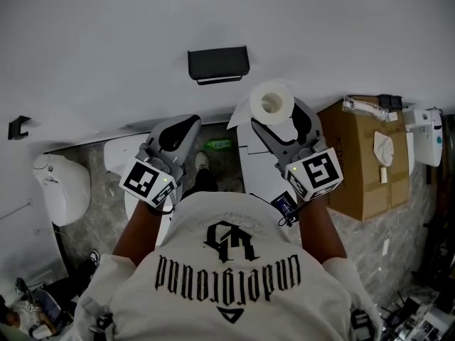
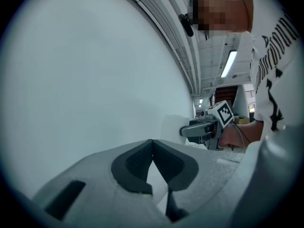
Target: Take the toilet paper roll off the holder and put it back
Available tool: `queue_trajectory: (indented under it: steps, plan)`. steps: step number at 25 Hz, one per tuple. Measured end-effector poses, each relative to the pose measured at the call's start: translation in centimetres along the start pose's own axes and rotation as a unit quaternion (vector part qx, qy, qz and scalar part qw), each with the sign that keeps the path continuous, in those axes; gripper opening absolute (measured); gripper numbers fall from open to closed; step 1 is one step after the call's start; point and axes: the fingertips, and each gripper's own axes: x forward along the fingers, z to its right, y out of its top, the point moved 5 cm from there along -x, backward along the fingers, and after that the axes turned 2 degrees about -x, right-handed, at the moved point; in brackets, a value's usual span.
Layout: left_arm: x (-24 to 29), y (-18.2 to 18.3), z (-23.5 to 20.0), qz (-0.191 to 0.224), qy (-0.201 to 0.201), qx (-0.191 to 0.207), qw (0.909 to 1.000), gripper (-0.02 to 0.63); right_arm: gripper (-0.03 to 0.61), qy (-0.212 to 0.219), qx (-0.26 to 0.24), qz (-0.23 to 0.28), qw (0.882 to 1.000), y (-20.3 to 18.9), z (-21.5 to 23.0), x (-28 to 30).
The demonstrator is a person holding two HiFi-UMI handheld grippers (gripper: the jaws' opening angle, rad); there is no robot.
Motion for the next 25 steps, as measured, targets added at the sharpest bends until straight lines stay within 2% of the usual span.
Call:
queue_trajectory:
  steps: [25]
  plan:
    - [0.3, 0.9, -12.3, -0.008, 0.009, -0.008, 0.9999, 0.014, 0.321, 0.027, 0.006, -0.016, 0.999, 1.0, 0.7, 13.6]
